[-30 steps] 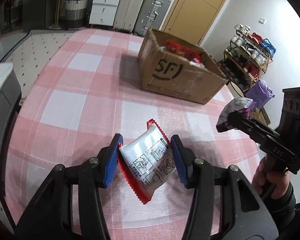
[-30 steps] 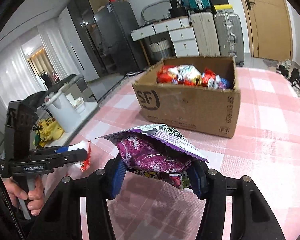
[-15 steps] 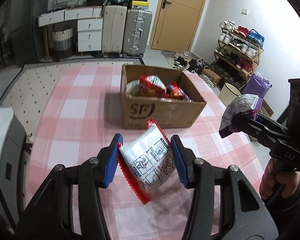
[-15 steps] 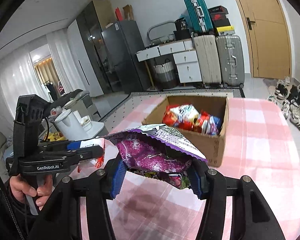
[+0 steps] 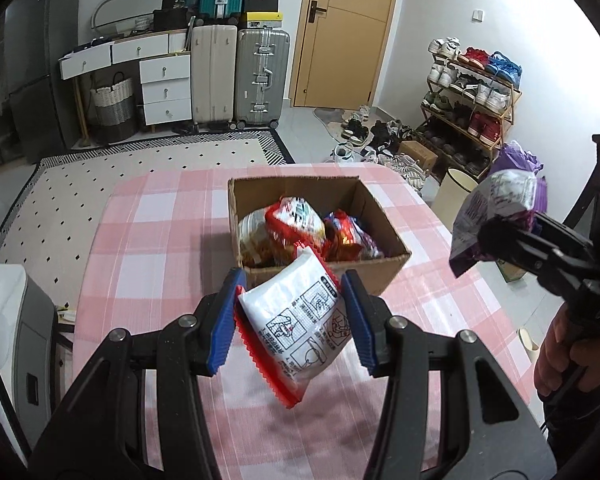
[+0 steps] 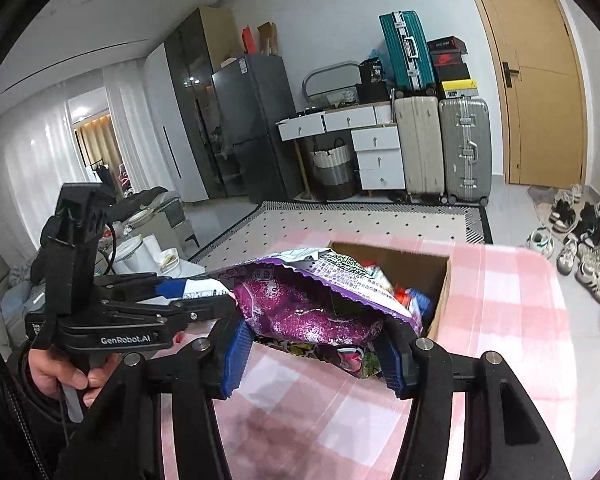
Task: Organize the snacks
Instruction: 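Lift both packs and carry them over the cardboard box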
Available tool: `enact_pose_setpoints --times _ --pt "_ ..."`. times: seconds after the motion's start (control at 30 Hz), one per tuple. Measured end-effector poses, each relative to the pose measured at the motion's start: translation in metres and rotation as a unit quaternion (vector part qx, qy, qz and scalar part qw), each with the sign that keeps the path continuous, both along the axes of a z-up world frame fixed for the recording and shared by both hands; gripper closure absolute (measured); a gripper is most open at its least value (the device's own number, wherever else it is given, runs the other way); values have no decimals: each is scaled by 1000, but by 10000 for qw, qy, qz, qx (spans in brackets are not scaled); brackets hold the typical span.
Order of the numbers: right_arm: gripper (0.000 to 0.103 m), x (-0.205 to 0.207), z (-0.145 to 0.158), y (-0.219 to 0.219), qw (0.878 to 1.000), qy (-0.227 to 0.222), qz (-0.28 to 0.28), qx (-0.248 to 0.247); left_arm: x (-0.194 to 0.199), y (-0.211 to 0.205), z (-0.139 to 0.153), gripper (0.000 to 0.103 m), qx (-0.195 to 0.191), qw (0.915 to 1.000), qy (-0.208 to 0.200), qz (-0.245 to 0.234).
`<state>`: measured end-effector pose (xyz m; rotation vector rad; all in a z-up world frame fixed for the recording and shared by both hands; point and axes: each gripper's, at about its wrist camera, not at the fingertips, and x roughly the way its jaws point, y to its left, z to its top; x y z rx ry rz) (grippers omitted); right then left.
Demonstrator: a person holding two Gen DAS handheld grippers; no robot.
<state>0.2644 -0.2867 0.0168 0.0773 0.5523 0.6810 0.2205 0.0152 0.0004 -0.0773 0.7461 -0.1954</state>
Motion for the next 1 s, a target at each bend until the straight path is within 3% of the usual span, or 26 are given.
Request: enact_pose_setpoints --times 0.67,1.0 --pt "48 96 39 9 9993 17 -355 -96 98 -14 47 56 61 9998 -130 -108" --pt "48 146 19 13 9986 268 -427 -150 146 -26 29 56 -55 9997 174 -182"
